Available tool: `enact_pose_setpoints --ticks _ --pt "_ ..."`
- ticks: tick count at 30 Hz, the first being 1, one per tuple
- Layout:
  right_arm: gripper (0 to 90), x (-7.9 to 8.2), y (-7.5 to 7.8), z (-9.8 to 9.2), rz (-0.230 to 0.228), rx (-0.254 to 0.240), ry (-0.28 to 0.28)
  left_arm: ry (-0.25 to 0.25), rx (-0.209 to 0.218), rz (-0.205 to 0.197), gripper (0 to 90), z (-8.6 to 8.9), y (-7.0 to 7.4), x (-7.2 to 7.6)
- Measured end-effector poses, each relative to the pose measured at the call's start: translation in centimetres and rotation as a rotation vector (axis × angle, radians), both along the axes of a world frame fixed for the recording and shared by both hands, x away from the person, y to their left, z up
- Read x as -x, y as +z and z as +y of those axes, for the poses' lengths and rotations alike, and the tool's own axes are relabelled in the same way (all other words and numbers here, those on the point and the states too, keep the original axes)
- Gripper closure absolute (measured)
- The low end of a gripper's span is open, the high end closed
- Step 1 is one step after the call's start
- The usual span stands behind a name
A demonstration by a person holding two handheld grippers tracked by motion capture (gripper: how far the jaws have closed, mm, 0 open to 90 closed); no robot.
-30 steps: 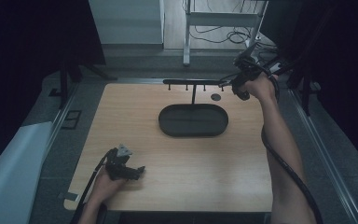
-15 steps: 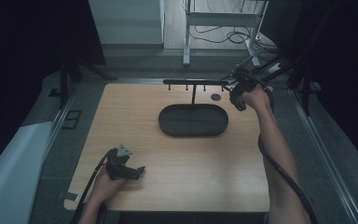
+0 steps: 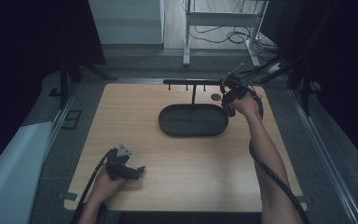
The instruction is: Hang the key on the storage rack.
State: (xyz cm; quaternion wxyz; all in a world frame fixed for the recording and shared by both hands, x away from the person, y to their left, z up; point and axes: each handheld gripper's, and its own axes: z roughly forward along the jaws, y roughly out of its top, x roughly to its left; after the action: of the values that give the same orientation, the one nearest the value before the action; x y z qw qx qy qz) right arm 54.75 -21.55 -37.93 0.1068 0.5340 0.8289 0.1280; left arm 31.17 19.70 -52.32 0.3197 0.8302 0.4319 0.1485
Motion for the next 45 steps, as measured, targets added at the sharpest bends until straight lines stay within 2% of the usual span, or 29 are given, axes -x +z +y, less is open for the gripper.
enact_pose_setpoints --ticks 12,14,16,21,24,25,27,28,36,45 --pt "46.9 0.3 -1.2 0.2 -0.012 0.000 0.036 -0.002 -0.001 0.000 0.0 0.0 0.0 0.0" --pt "41.2 0.4 -1.2 0.1 -0.021 -0.022 0.048 -0.002 -0.001 0.000 0.0 0.0 0.0 0.0" --pt "39.1 0.4 -1.1 0.0 -0.021 -0.033 0.051 -0.002 -0.001 0.000 0.0 0.0 0.0 0.0" --pt "28.6 0.8 -0.7 0.1 -0.030 -0.045 0.092 -0.001 0.001 0.000 0.0 0.0 0.0 0.0" --pt "21.6 1.2 -0.5 0.3 -0.030 -0.035 0.110 0.000 0.002 0.000 0.0 0.0 0.0 0.0" --pt "16.7 1.4 -0.5 0.3 -0.011 -0.032 0.108 0.002 0.004 -0.001 0.0 0.0 0.0 0.0" --pt "13.2 1.6 -0.4 0.4 -0.005 -0.025 0.107 0.001 0.002 -0.003 0.0 0.0 0.0 0.0" --pt "13.2 1.7 -0.4 0.3 -0.006 -0.012 0.115 0.001 0.002 -0.003 0.0 0.0 0.0 0.0" --pt "9.6 2.9 0.2 0.2 -0.052 -0.002 0.148 0.001 0.002 -0.003 0.0 0.0 0.0 0.0" --pt "9.3 4.3 0.9 0.0 -0.091 -0.020 0.189 0.000 0.003 -0.002 0.0 0.0 0.0 0.0"
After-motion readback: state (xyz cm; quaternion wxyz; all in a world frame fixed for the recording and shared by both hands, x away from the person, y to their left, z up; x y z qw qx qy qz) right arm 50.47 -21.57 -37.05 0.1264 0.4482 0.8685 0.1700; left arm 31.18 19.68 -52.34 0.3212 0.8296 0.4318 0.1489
